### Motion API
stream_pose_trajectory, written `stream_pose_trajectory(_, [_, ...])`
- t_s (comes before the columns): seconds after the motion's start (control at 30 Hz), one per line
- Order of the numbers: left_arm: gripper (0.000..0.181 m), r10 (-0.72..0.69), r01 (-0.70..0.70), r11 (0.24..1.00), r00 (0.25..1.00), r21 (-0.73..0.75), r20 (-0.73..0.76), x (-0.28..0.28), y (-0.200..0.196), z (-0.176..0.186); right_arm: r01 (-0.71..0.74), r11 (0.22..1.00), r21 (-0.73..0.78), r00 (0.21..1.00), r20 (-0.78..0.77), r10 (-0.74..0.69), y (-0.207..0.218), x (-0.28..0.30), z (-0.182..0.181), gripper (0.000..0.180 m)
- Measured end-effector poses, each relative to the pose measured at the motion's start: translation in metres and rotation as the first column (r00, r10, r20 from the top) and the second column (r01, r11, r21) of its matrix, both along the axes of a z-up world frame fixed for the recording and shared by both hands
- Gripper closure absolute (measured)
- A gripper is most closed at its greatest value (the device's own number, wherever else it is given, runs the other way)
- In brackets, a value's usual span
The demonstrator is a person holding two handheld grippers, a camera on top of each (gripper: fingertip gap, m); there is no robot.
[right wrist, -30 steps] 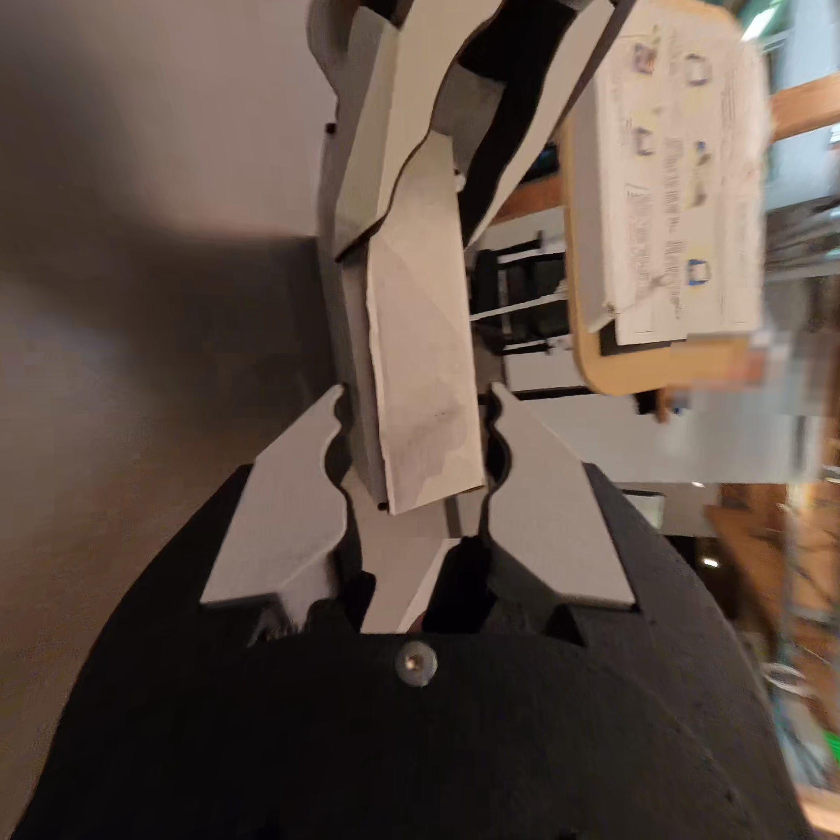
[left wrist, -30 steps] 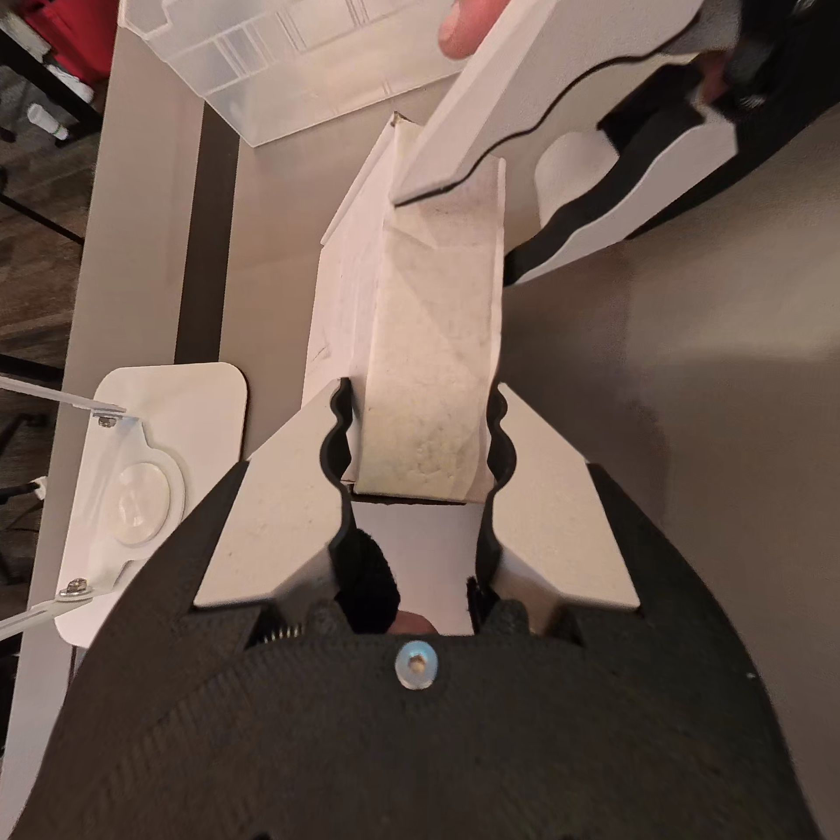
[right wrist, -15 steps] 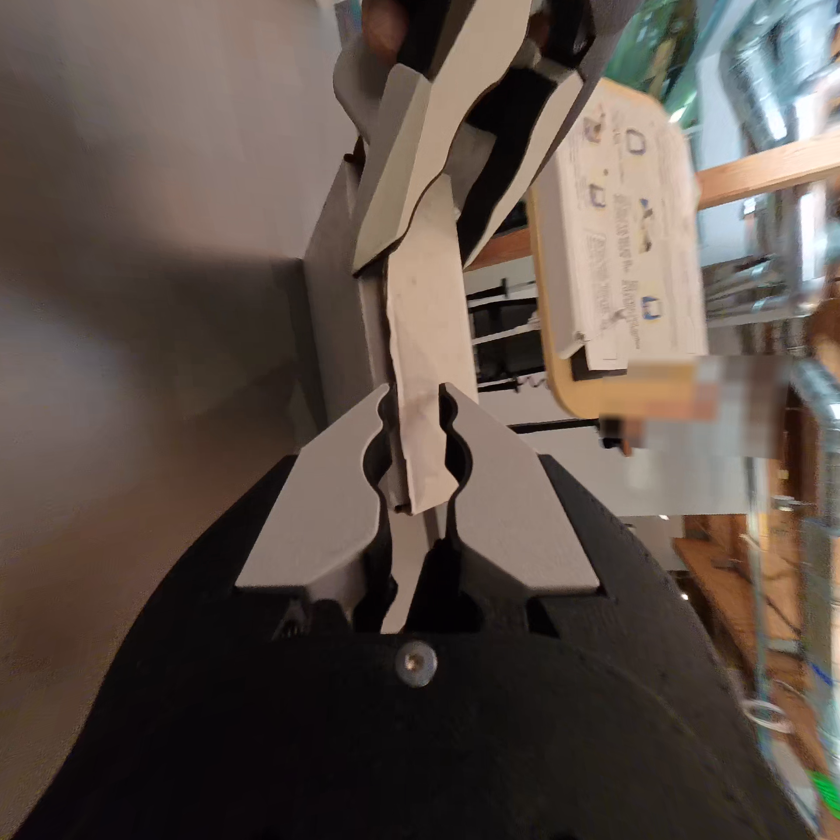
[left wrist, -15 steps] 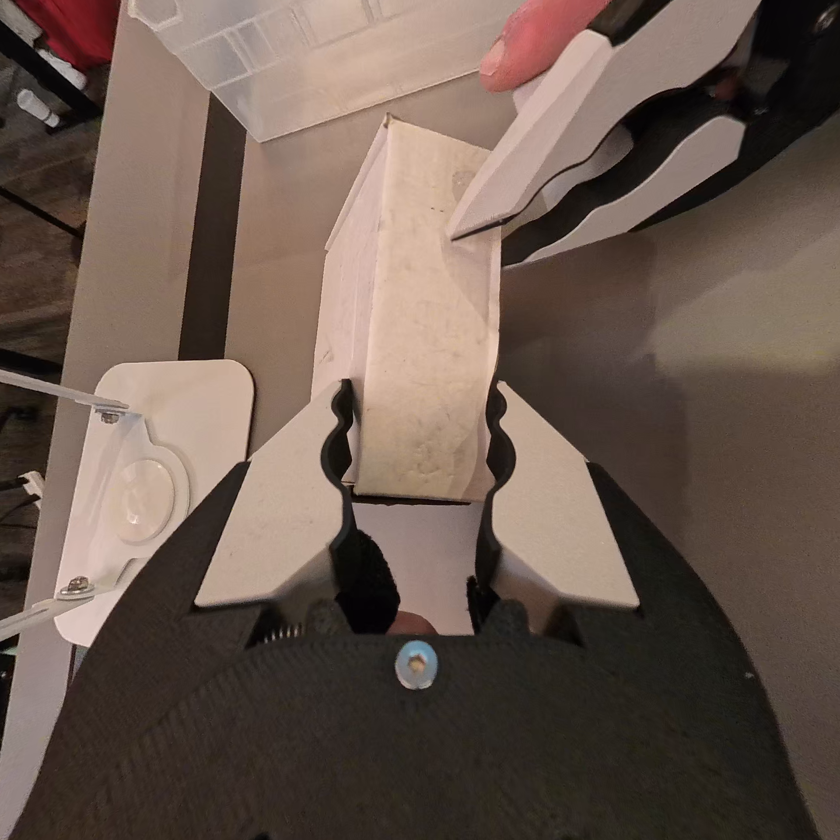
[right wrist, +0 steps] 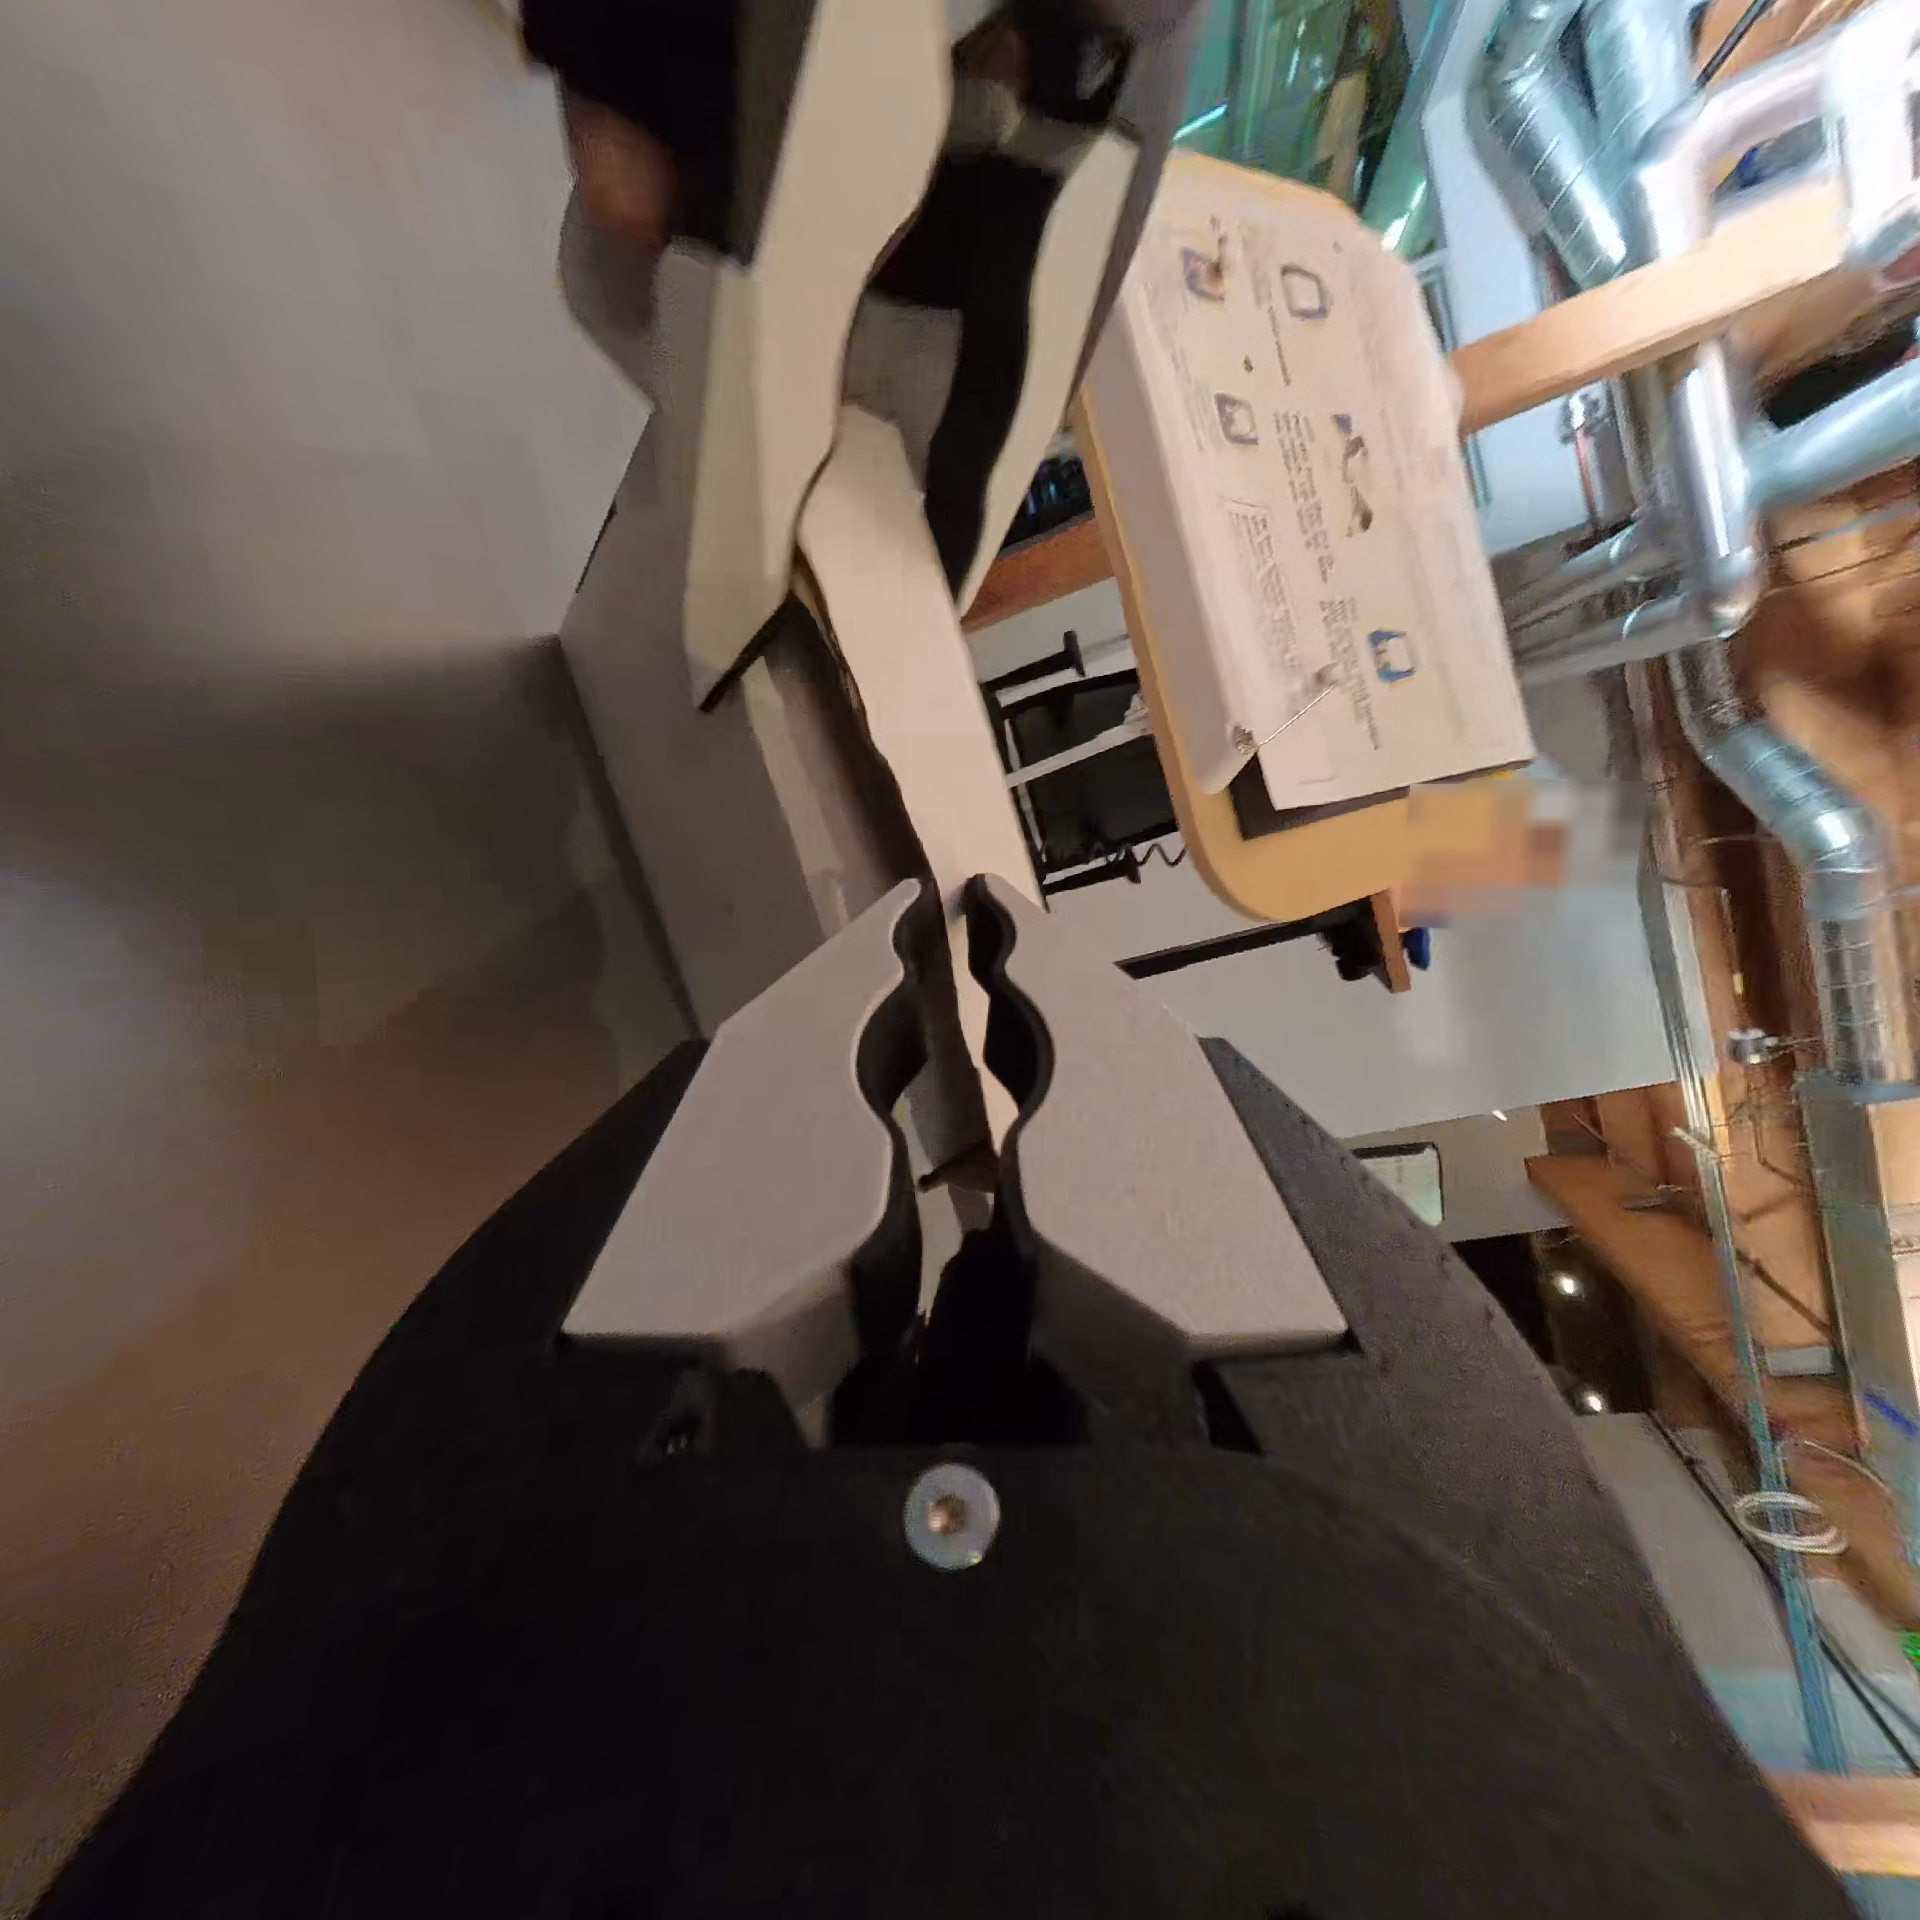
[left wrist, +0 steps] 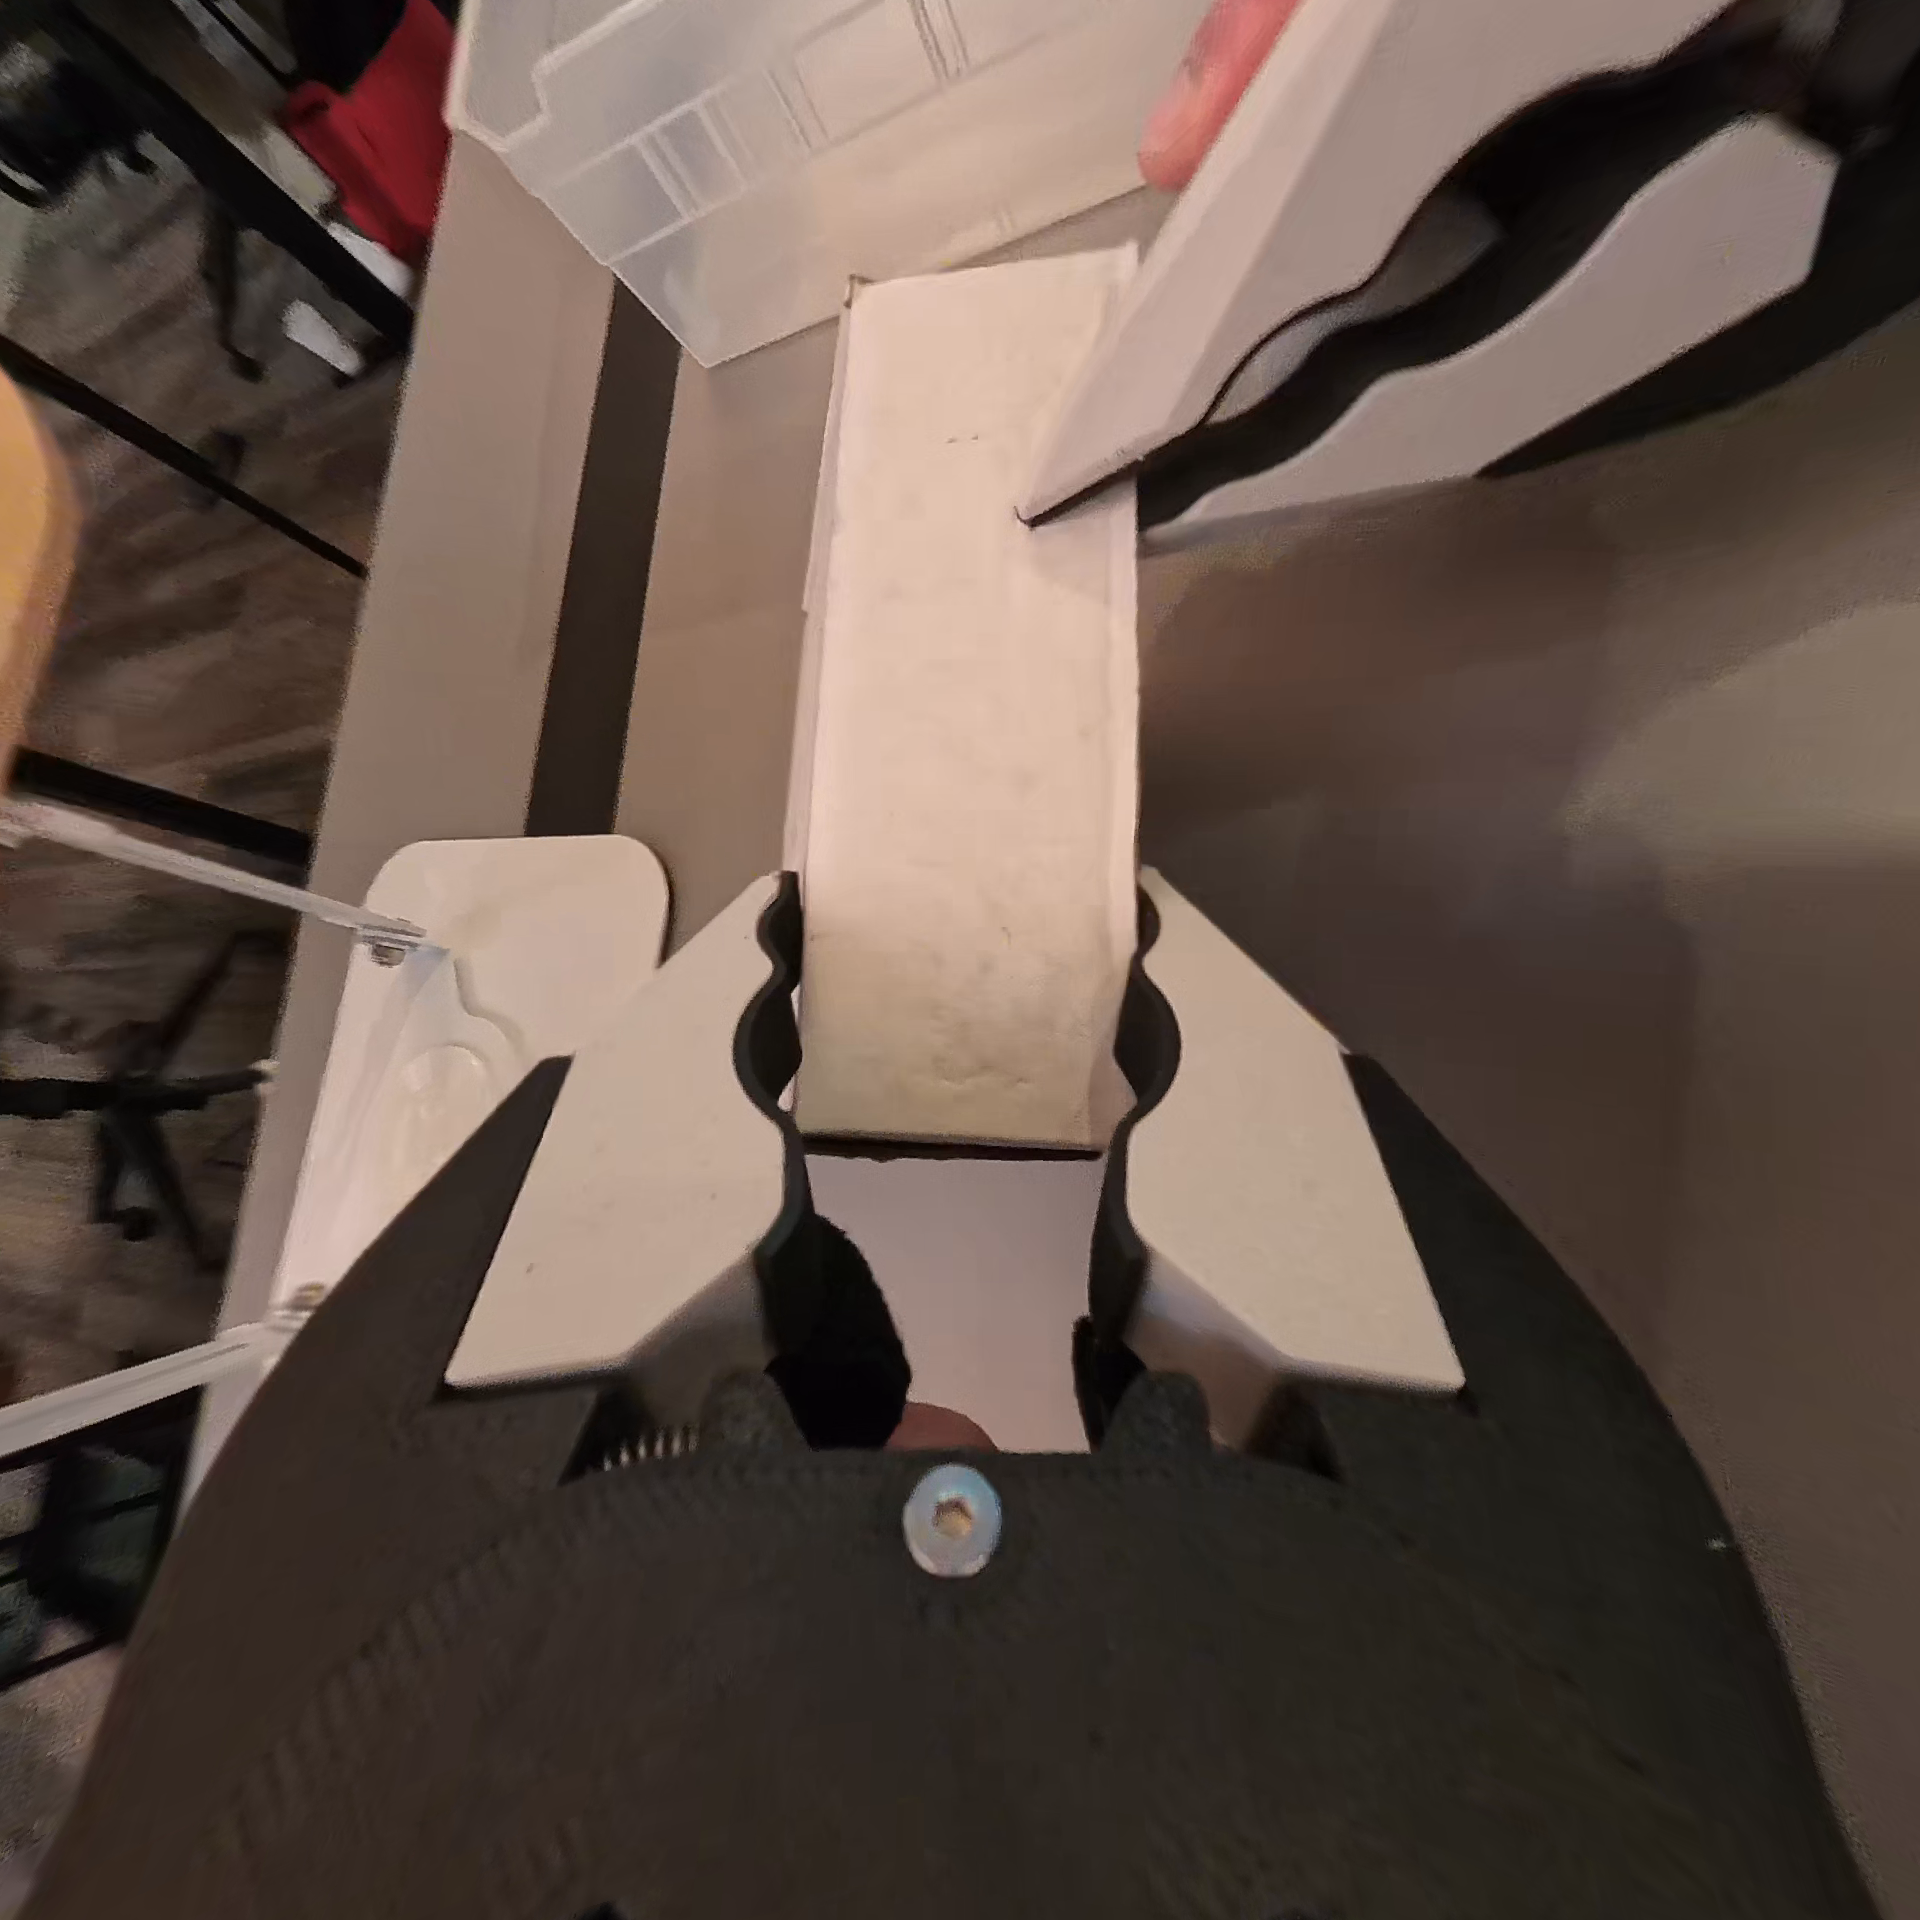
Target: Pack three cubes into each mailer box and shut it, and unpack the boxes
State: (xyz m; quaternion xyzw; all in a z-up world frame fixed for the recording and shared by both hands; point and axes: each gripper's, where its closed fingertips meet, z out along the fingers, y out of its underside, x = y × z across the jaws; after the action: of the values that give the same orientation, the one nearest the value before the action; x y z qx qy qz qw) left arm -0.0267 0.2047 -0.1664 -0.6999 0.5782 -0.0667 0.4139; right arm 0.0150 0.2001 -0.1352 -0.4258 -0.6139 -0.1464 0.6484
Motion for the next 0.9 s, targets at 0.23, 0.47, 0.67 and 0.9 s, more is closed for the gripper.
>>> stream_pose_trajectory(0.23, [0.121,0.01,-0.01,0.998,1.0,0.061,-0.006,0.001,-0.005,0.002,-0.045,0.967,-0.25,0.996,-0.092,0.023,-0.006,-0.001,0.01,0.176])
stream_pose_trajectory(0.47, [0.123,0.039,-0.05,0.996,0.989,0.074,0.145,0.004,-0.006,0.014,-0.01,0.962,-0.273,1.0,-0.031,0.002,-0.005,0.004,0.005,0.177])
stream_pose_trajectory(0.67, [0.122,0.052,-0.076,0.99,0.98,0.119,0.192,0.002,-0.009,0.013,-0.008,0.958,-0.286,1.0,-0.014,0.004,-0.008,0.004,0.005,0.177])
stream_pose_trajectory(0.9, [0.139,0.038,-0.052,0.984,0.996,0.17,0.086,0.002,-0.017,0.0,-0.009,0.919,-0.395,1.0,-0.022,0.001,-0.01,0.007,0.016,0.179])
